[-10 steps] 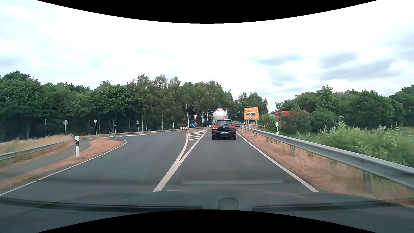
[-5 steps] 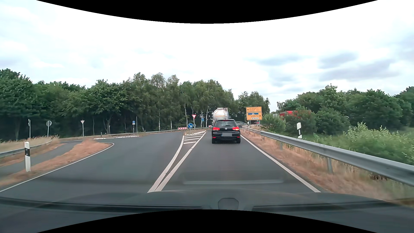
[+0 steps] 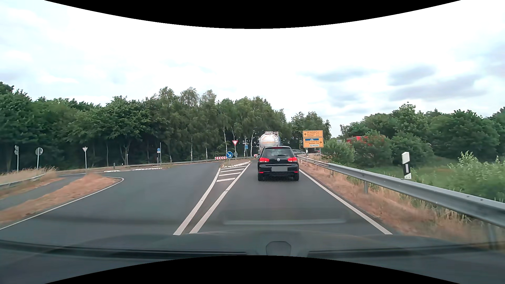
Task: Follow the waypoints while adhering to traffic rules and regulations
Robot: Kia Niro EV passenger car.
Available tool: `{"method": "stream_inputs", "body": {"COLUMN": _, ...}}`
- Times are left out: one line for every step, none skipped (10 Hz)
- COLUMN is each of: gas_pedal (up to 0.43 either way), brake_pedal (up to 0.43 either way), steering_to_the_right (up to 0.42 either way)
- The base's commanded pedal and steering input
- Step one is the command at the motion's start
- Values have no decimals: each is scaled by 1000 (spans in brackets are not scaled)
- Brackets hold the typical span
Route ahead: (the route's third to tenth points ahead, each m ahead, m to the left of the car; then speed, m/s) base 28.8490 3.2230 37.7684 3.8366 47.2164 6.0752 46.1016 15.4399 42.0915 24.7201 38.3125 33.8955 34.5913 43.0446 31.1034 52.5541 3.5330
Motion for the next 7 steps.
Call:
{"method": "stream_inputs", "body": {"gas_pedal": 0, "brake_pedal": 152, "steering_to_the_right": 2}}
{"method": "stream_inputs", "body": {"gas_pedal": 0, "brake_pedal": 152, "steering_to_the_right": 2}}
{"method": "stream_inputs", "body": {"gas_pedal": 0, "brake_pedal": 140, "steering_to_the_right": 3}}
{"method": "stream_inputs", "body": {"gas_pedal": 0, "brake_pedal": 128, "steering_to_the_right": 3}}
{"method": "stream_inputs", "body": {"gas_pedal": 0, "brake_pedal": 116, "steering_to_the_right": 3}}
{"method": "stream_inputs", "body": {"gas_pedal": 0, "brake_pedal": 104, "steering_to_the_right": 3}}
{"method": "stream_inputs", "body": {"gas_pedal": 0, "brake_pedal": 91, "steering_to_the_right": 3}}
